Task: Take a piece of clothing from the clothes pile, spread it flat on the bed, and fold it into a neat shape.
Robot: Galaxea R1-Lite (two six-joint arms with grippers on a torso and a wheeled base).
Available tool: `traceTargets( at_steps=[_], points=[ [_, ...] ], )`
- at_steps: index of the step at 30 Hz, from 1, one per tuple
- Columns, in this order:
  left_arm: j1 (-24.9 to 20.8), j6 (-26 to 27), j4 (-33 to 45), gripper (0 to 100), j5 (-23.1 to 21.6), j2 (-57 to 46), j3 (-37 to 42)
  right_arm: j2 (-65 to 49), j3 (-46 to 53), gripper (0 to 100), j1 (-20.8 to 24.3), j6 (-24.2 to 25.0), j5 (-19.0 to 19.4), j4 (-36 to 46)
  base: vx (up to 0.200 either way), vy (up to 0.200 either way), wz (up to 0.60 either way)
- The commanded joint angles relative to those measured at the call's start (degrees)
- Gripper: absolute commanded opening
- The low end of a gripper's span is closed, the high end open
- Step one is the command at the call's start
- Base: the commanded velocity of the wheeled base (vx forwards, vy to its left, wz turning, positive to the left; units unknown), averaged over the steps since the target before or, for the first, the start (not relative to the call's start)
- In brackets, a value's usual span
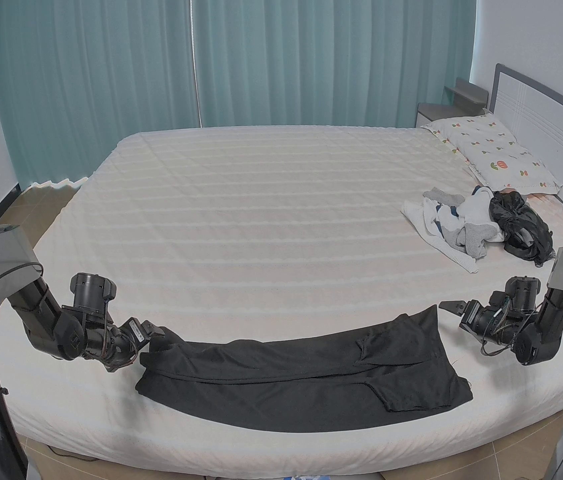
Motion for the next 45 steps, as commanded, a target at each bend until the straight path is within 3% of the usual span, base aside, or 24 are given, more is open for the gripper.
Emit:
traceTargets(
  at_steps=[1, 4, 10, 40, 41, 45],
  points=[
    [-1.7, -1.5, 2.8, 100, 0.2, -4.6, 0.5, -5.4, 4.9, 100, 0.9, 1.7, -2.0, -0.1, 0.000, 0.000, 0.00],
    [-5.0, -5.2, 3.2, 100, 0.8, -4.5, 0.8, -6.4, 6.6, 100, 3.7, 6.6, -6.8, -0.1, 0.000, 0.000, 0.00],
    [-6.4, -5.2, 3.1, 100, 3.0, -4.3, 1.6, -8.8, 9.3, 100, 7.2, 14.2, -12.9, 0.0, 0.000, 0.000, 0.00],
    [-7.7, -2.7, 4.8, 100, 8.9, 0.7, 0.0, -14.6, 19.0, 100, 15.7, 16.3, -15.1, -0.2, 0.000, 0.000, 0.00],
    [-7.6, -2.7, 4.8, 0, 8.9, 0.5, 0.0, -14.6, 19.4, 100, 16.5, 16.4, -15.2, -0.3, 0.000, 0.000, 0.00],
    [-7.6, -2.6, 4.8, 0, 9.0, -0.1, 0.5, -14.6, 20.2, 100, 18.9, 19.1, -15.4, -0.2, 0.000, 0.000, 0.00]
  ],
)
